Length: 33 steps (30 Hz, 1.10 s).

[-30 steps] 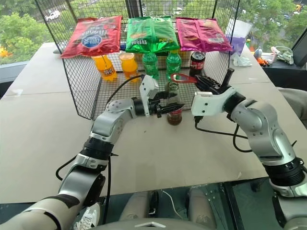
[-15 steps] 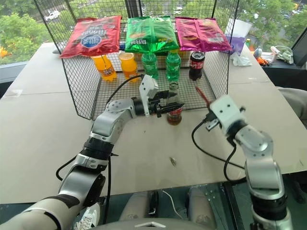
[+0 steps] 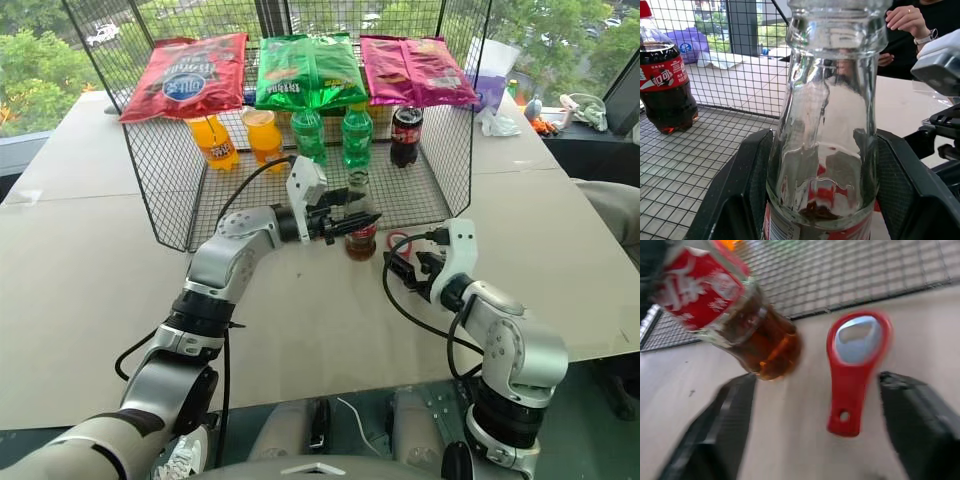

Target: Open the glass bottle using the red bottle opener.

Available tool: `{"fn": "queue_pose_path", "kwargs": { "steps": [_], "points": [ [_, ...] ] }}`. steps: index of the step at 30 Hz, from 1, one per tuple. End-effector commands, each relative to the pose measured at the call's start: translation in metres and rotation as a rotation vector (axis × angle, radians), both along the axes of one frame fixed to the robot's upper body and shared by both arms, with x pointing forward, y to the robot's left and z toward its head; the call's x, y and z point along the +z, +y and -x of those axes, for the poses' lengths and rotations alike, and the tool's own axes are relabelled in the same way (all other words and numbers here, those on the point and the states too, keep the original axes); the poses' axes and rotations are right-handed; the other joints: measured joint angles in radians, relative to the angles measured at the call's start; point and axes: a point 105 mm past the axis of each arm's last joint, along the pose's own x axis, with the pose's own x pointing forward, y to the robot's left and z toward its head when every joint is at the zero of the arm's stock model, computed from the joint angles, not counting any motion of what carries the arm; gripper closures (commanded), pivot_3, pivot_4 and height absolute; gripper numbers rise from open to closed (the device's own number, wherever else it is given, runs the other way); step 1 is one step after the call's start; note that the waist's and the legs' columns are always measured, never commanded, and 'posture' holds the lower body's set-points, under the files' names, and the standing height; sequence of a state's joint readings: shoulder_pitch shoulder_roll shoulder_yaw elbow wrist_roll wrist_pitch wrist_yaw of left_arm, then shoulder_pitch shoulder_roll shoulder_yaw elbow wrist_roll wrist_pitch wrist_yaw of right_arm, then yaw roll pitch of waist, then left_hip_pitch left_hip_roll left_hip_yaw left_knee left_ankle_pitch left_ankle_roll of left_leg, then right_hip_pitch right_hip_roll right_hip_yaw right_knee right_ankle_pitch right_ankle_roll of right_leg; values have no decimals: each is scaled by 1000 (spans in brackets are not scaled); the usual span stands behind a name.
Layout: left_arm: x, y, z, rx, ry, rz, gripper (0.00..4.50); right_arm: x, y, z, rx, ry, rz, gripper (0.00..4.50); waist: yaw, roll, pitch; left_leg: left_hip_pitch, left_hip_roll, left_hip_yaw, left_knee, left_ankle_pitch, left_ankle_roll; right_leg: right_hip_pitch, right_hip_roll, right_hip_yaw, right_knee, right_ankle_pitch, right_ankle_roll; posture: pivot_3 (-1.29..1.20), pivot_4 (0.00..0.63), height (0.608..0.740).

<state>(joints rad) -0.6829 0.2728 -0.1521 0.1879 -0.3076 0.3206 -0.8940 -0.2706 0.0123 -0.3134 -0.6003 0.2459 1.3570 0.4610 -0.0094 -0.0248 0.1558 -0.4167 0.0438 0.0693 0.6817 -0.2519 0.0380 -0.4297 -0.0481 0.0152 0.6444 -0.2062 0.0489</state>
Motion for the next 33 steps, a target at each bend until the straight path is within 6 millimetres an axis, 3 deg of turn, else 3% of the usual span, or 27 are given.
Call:
{"fn": "queue_pose_path", "kwargs": {
  "steps": [1, 5, 14, 16, 17, 19, 28, 33],
  "points": [
    [14, 3, 3, 3, -47, 30, 2212, 12, -11, -1, -33, -53, 30, 11, -1, 0, 0, 0, 0, 0, 0, 0, 0, 0, 0, 0, 0, 0, 0, 0, 150, 740],
    [14, 3, 4, 2, -45, 34, 2212, 19, -25, -2, -70, -138, 137, 11, -2, 0, 0, 0, 0, 0, 0, 0, 0, 0, 0, 0, 0, 0, 0, 0, 150, 740],
    [15, 5, 6, -5, -38, 41, 2212, 33, -26, 4, -61, -262, 195, 11, -4, 0, 0, 0, 0, 0, -1, 0, 0, 0, 0, 0, -1, 0, 0, 0, 150, 740],
    [15, 6, 6, -10, -31, 43, 1183, 36, -28, 3, -67, -285, 208, 0, -4, 0, 0, 0, 0, 0, -1, 0, 0, 0, 0, 0, -1, 0, 0, 0, 150, 740],
    [15, 6, 7, -12, -29, 44, 990, 38, -28, 3, -71, -298, 208, 0, -4, 0, 0, 0, 0, 0, -1, 0, 0, 0, 0, 0, -1, 0, 0, 0, 150, 740],
    [16, 6, 8, -15, -26, 47, 36, 41, -30, 2, -80, -317, 208, 0, -4, 0, 0, 0, 0, 0, -1, 0, 0, 0, 0, 0, -1, 0, 0, 0, 150, 740],
    [18, 16, 16, -10, -24, 59, 36, 53, -34, 4, -55, -398, 225, 0, -4, 0, 0, 0, 0, -1, -2, 0, 0, -1, 0, 1, -2, -1, 0, 0, 150, 740],
    [20, 34, 25, -3, -22, 53, 36, 57, -36, 10, -15, -446, 260, 0, -4, 0, 0, 0, 0, -1, -2, 0, 0, -1, 0, 1, -2, -1, -1, 0, 150, 740]
  ]
}}
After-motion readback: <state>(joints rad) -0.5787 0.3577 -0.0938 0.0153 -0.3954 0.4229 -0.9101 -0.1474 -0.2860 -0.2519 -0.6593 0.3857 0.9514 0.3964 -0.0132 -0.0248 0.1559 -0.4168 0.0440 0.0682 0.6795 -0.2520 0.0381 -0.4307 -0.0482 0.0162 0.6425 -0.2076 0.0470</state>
